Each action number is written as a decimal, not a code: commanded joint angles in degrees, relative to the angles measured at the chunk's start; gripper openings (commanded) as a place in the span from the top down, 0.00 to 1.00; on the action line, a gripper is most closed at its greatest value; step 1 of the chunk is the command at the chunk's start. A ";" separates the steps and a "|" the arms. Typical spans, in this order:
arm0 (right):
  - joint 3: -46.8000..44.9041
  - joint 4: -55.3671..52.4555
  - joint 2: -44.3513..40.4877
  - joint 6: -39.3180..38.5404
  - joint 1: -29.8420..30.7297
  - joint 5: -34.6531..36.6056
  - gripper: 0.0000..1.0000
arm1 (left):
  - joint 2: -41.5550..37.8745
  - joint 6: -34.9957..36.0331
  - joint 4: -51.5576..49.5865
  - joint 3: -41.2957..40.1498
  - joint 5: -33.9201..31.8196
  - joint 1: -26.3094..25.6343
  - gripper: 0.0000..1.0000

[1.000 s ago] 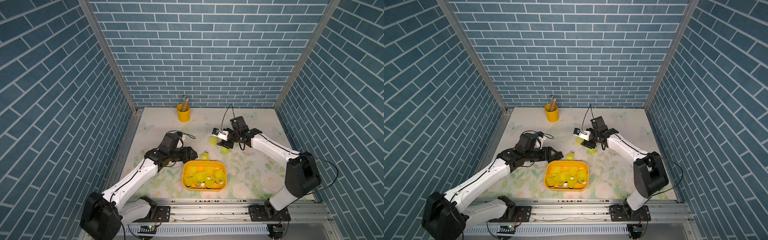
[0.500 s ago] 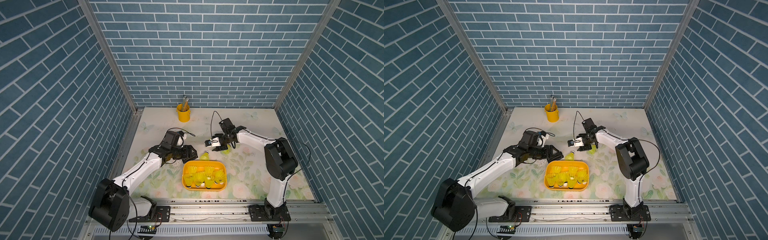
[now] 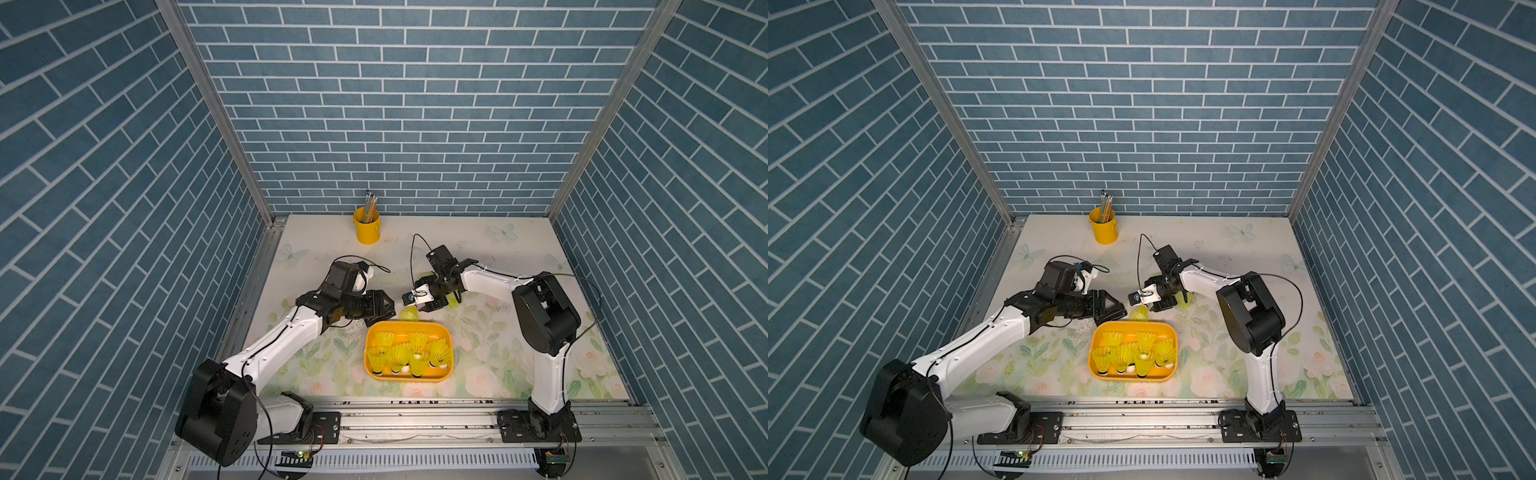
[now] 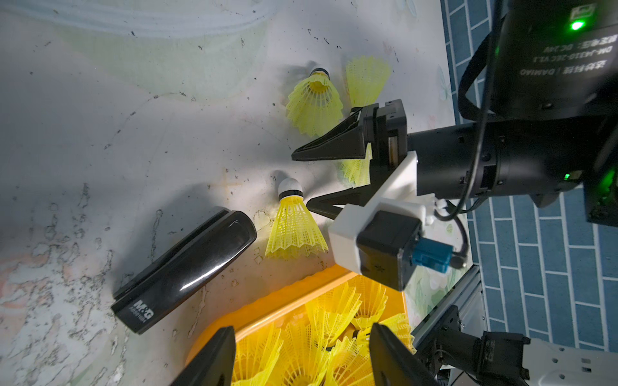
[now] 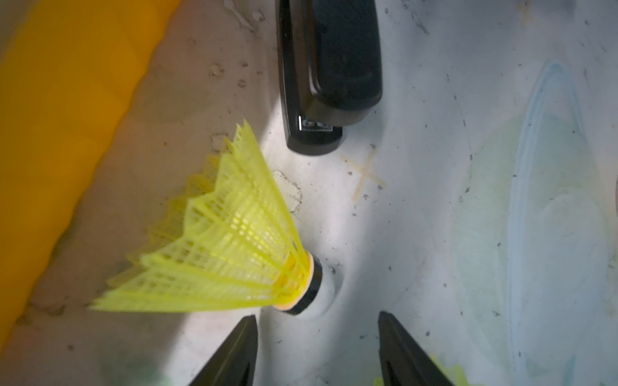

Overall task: Put the shuttlecocks into the storage box
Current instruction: Pick up the shuttlecock at the center of the board.

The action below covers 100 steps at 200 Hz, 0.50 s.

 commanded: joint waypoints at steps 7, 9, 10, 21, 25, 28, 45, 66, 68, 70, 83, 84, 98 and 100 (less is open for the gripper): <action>1.36 -0.85 2.91 -3.31 0.49 0.04 0.39 | -1.84 0.77 -0.79 -0.75 -0.34 0.62 0.31; 1.57 -0.98 3.02 -3.42 0.49 -0.06 0.39 | -1.88 0.79 -0.82 -0.81 -0.34 0.63 0.31; 1.63 -1.07 3.05 -3.48 0.50 -0.14 0.39 | -1.92 0.78 -0.83 -0.83 -0.34 0.65 0.31; 2.71 -2.04 3.69 -4.18 0.62 -1.01 0.39 | -2.19 0.77 -1.07 -1.08 -0.35 0.75 0.31; 3.08 -2.45 3.94 -4.39 0.60 -1.28 0.40 | -2.21 0.77 -1.16 -1.12 -0.35 0.84 0.31; 3.32 -2.80 4.12 -4.60 0.58 -1.54 0.40 | -2.30 0.87 -1.22 -1.12 -0.35 0.91 0.31; 4.27 -3.53 5.02 -4.96 1.08 -1.89 0.41 | -2.39 1.03 -1.53 -1.12 -0.37 1.19 0.31; 4.77 -4.07 5.71 -5.47 1.83 -2.23 0.41 | -2.22 1.34 -1.71 -1.08 -0.27 1.63 0.31; 4.82 -4.18 5.80 -5.47 1.85 -2.30 0.41 | -2.16 1.35 -1.71 -1.05 -0.26 1.63 0.31; 4.87 -4.28 5.94 -5.54 1.99 -2.38 0.41 | -2.14 1.38 -1.71 -1.04 -0.26 1.70 0.31; 5.04 -4.84 6.29 -5.83 2.18 -2.79 0.43 | -2.09 1.59 -1.80 -1.12 -0.17 1.97 0.31; 5.00 -4.84 6.31 -5.82 2.18 -2.82 0.43 | -2.07 1.58 -1.80 -1.12 -0.17 1.94 0.31; 4.99 -5.11 6.51 -6.50 2.52 -2.69 0.44 | -1.95 1.65 -1.80 -1.21 -0.08 2.22 0.31; 4.96 -5.17 6.51 -6.59 2.48 -2.60 0.44 | -1.96 1.71 -1.80 -1.28 -0.02 2.24 0.31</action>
